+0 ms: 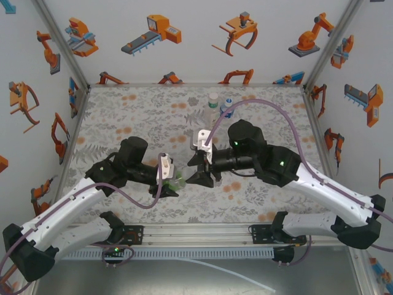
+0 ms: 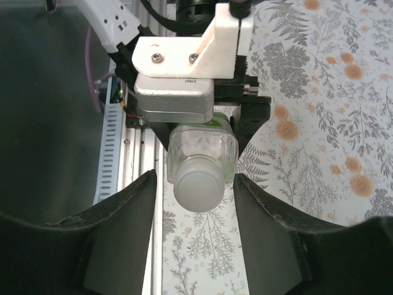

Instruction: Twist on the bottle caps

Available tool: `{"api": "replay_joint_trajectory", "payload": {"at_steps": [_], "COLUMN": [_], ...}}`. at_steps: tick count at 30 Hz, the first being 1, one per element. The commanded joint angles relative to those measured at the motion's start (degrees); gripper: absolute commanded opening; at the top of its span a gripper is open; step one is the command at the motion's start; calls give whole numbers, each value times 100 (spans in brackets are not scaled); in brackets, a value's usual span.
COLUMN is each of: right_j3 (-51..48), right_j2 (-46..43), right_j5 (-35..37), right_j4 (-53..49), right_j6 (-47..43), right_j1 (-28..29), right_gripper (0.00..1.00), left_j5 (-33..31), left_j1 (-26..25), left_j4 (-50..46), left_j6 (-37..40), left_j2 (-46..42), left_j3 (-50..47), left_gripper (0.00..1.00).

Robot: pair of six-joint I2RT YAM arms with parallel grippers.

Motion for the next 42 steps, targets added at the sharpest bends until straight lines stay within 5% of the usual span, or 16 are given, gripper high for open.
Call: {"api": "replay_joint_trajectory", "payload": {"at_steps": [1,13,19,22,31,37,42], "right_j3": [-19,-170,-213,-287,-486,-163,31], "right_j2": [-2,-24,-28,-45,33,396,506], "right_j5": [-207,42,255,739,2649,2846,2966], "right_j4": [119,81,211,346,239,-184,-267], "right_j6": [-347,-347,-96,622,4800,5897,5980], "right_j1": [48,52,56,53,96,97,89], "right_gripper": [47,43,24,0,0,0,0], "left_j5": [249,246,235,177,-814,-1275,-1779], "left_j1": [-37,-34,-30,-30,-32,-26,-24], "left_j4": [-103,-102,-103,18,598,616,678], "left_j6": [123,108,108,-89,-377,-412,-571], "left_j2": [18,-34,-41,-46,-217,-234,-288], "left_j3": [184,183,175,175,-25,-27,-79], "left_gripper": [0,0,0,0,2,18,50]}}
